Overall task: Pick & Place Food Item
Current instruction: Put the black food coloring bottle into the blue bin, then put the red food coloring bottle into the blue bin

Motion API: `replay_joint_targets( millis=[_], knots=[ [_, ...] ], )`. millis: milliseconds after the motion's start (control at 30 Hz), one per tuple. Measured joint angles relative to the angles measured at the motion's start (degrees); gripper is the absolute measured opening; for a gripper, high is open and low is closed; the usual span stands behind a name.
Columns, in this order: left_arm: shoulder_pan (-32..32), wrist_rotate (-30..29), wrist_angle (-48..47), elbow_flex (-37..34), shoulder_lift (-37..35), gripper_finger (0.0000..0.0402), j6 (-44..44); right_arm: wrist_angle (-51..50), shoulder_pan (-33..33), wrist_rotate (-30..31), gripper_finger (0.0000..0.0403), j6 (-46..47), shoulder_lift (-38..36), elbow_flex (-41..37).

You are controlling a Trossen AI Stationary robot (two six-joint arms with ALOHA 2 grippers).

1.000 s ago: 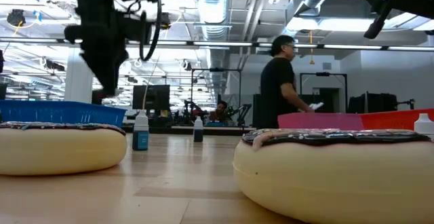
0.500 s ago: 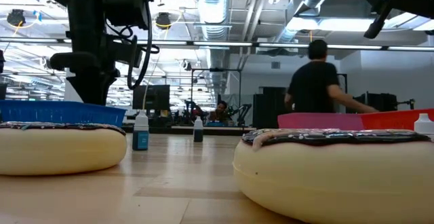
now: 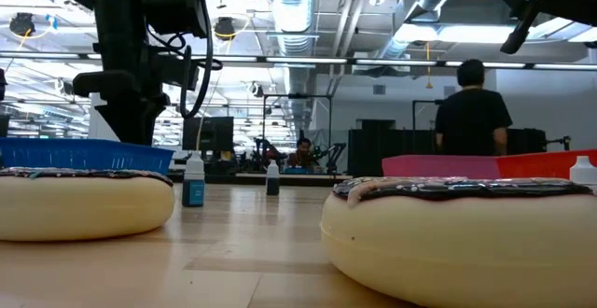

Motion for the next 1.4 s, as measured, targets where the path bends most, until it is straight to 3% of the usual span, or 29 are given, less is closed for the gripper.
replay_joint_targets(
  millis=[267,500,700,933,1133,1233,1400],
  knots=[
    [-0.02,0.53,-1.86,0.01,-9.39,0.0134,-3.55,-0.79,0.0,0.04,0.0082,0.0,0.02,0.0],
    [-1.29,9.42,-3.43,0.03,-20.55,0.0136,-12.08,-1.92,0.0,0.18,0.0082,-0.01,0.02,0.0],
    [-10.52,17.23,-3.33,0.5,-24.92,0.0136,-22.75,-1.87,0.0,0.23,0.0082,-0.01,0.02,0.0],
    [-28.39,17.28,-1.27,2.27,-21.29,0.0136,-39.93,-1.74,0.0,0.23,0.0082,0.0,0.02,0.0],
    [-41.54,13.16,5.37,2.42,-15.77,0.0136,-53.89,-1.7,0.0,0.23,0.0082,-0.01,0.02,0.0],
    [-45.35,12.0,10.07,2.42,-11.64,0.0136,-55.5,-1.7,0.0,0.23,0.0082,0.02,0.02,0.0],
    [-47.77,11.8,16.54,2.48,-4.4,0.0136,-45.94,-1.55,0.0,0.22,0.0082,0.51,0.02,0.0]
  ],
)
